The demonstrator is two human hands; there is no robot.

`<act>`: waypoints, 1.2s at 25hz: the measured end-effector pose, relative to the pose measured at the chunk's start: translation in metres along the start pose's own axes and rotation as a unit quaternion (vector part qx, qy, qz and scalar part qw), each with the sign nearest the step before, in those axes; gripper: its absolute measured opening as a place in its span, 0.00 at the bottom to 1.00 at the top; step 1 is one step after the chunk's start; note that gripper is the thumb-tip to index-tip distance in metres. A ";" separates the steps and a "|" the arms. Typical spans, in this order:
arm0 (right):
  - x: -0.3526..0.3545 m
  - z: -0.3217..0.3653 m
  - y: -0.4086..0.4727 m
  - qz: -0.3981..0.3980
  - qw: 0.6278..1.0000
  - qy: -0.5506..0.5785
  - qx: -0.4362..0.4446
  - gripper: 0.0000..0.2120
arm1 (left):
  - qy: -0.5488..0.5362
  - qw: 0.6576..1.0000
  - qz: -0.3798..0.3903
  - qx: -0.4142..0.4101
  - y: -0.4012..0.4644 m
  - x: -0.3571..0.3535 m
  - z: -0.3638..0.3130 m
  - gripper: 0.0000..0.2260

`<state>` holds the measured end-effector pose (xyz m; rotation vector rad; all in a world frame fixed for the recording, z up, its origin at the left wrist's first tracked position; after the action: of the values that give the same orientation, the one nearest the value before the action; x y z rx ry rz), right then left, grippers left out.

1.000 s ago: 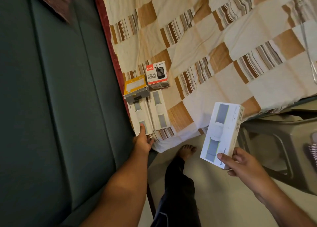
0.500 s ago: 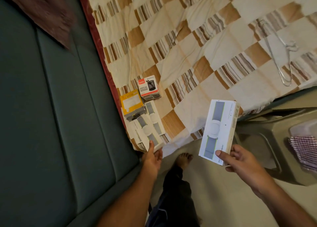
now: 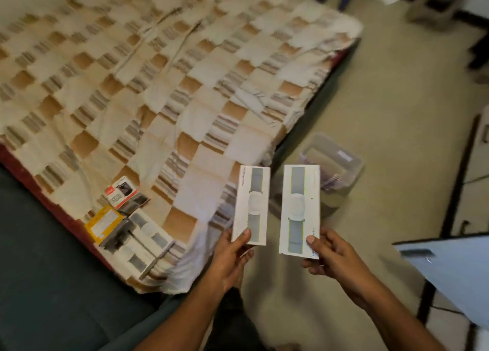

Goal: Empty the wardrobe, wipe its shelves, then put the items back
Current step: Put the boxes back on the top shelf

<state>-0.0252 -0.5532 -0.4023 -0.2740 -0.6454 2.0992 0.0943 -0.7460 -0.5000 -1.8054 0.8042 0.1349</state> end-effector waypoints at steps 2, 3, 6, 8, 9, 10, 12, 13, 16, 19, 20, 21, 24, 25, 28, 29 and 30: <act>0.051 -0.005 -0.047 -0.069 0.996 0.057 0.032 0.11 | 0.095 0.994 0.060 0.008 -0.017 -0.055 0.020 0.20; 0.076 -0.011 -0.069 -0.102 0.991 0.080 0.043 0.11 | 0.135 0.987 0.092 0.013 -0.025 -0.082 0.033 0.21; 0.148 -0.035 -0.146 -0.201 0.966 0.148 0.073 0.12 | 0.237 0.953 0.186 0.024 -0.053 -0.169 0.094 0.23; 0.188 -0.049 -0.194 -0.265 0.941 0.187 0.094 0.13 | 0.281 0.928 0.244 0.031 -0.073 -0.220 0.140 0.26; 0.206 -0.056 -0.219 -0.293 0.928 0.202 0.107 0.13 | 0.302 0.912 0.276 0.037 -0.085 -0.244 0.163 0.28; 0.227 -0.064 -0.249 -0.327 0.913 0.214 0.121 0.13 | 0.325 0.892 0.310 0.047 -0.101 -0.273 0.191 0.30; 0.259 -0.072 -0.298 -0.377 0.883 0.240 0.145 0.12 | 0.361 0.860 0.358 0.051 -0.127 -0.317 0.230 0.33; 0.272 -0.076 -0.321 -0.402 0.867 0.250 0.158 0.12 | 0.374 0.844 0.382 0.052 -0.141 -0.339 0.247 0.33; 0.311 -0.087 -0.390 -0.481 0.815 0.259 0.196 0.13 | 0.427 0.774 0.464 0.057 -0.180 -0.405 0.305 0.33; 0.346 -0.096 -0.444 -0.556 0.767 0.249 0.203 0.15 | 0.449 0.706 0.544 0.066 -0.214 -0.466 0.357 0.33; 0.356 -0.097 -0.458 -0.576 0.754 0.240 0.204 0.16 | 0.450 0.688 0.566 0.070 -0.224 -0.482 0.372 0.33; 0.365 -0.096 -0.474 -0.597 0.741 0.229 0.206 0.17 | 0.452 0.667 0.587 0.080 -0.233 -0.499 0.389 0.33; 0.387 -0.091 -0.517 -0.670 0.679 0.212 0.214 0.18 | 0.462 0.609 0.636 0.108 -0.259 -0.547 0.435 0.34; 0.393 -0.090 -0.532 -0.699 0.648 0.214 0.215 0.18 | 0.469 0.591 0.645 0.116 -0.266 -0.563 0.450 0.33; 0.406 -0.085 -0.572 -0.768 0.563 0.214 0.218 0.25 | 0.485 0.551 0.670 0.115 -0.284 -0.611 0.485 0.33; 0.409 -0.087 -0.585 -0.791 0.535 0.209 0.209 0.26 | 0.490 0.541 0.676 0.101 -0.288 -0.627 0.495 0.33; 0.410 -0.090 -0.597 -0.814 0.504 0.206 0.200 0.25 | 0.492 0.534 0.682 0.090 -0.293 -0.642 0.506 0.33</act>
<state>0.1964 0.0890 -0.1353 0.1435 0.0804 0.1854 -0.0807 0.0375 -0.1701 -0.4413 2.7950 -0.0028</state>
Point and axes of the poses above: each hand's wrist, its own y-axis towards the middle knuckle, its own x-axis out of the back of the hand, z = x × y, the point moved 4 cm from there along y, towards the middle knuckle, and after that the axes turned 8 degrees about x, right-handed, at the moved point
